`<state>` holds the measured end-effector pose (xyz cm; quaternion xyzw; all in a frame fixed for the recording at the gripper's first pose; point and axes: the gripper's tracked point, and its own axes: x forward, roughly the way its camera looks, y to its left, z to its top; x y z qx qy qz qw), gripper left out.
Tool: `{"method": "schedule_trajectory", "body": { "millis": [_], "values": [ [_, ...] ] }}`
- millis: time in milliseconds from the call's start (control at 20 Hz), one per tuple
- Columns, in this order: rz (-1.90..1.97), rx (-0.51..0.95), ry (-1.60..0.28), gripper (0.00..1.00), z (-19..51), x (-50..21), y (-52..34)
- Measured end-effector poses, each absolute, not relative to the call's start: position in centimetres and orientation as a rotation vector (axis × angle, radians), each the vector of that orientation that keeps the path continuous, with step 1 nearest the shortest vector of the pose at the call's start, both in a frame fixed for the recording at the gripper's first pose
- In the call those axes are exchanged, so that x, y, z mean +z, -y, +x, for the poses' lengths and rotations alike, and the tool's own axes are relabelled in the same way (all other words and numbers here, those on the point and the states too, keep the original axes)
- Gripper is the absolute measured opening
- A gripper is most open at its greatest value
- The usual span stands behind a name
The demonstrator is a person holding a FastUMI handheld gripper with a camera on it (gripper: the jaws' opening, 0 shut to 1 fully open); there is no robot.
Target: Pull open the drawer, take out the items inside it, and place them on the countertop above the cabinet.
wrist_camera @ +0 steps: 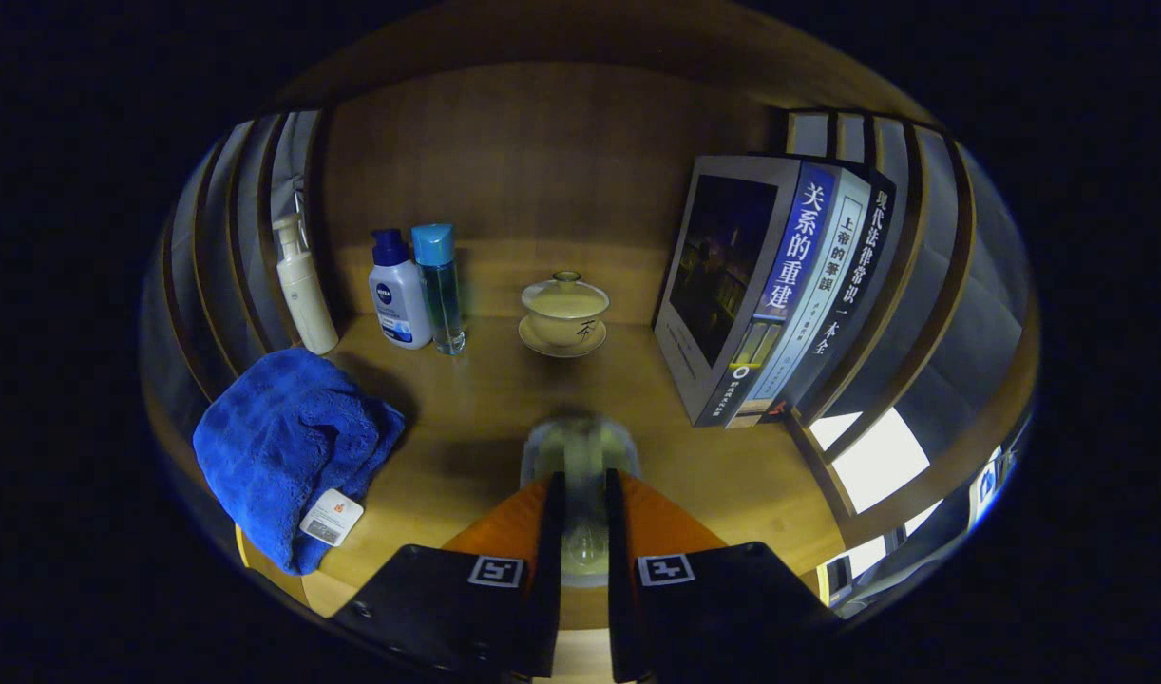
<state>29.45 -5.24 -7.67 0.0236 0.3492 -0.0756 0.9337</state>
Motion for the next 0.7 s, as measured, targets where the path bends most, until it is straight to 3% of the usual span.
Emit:
{"method": "schedule_trajectory", "body": {
  "millis": [150, 250, 350, 650, 700],
  "values": [
    [0.046, -0.147, -0.713, 0.31, 29.8, -8.2, 5.1],
    [0.048, -0.149, -0.710, 0.40, 29.9, -8.2, 5.1],
    [0.052, -0.128, -0.696, 0.66, 30.2, -8.0, 4.6],
    [0.033, -0.101, -0.660, 0.99, 30.3, -7.5, 3.7],
    [0.033, -0.097, -0.641, 0.99, 30.2, -7.0, 3.7]
  ]
}}
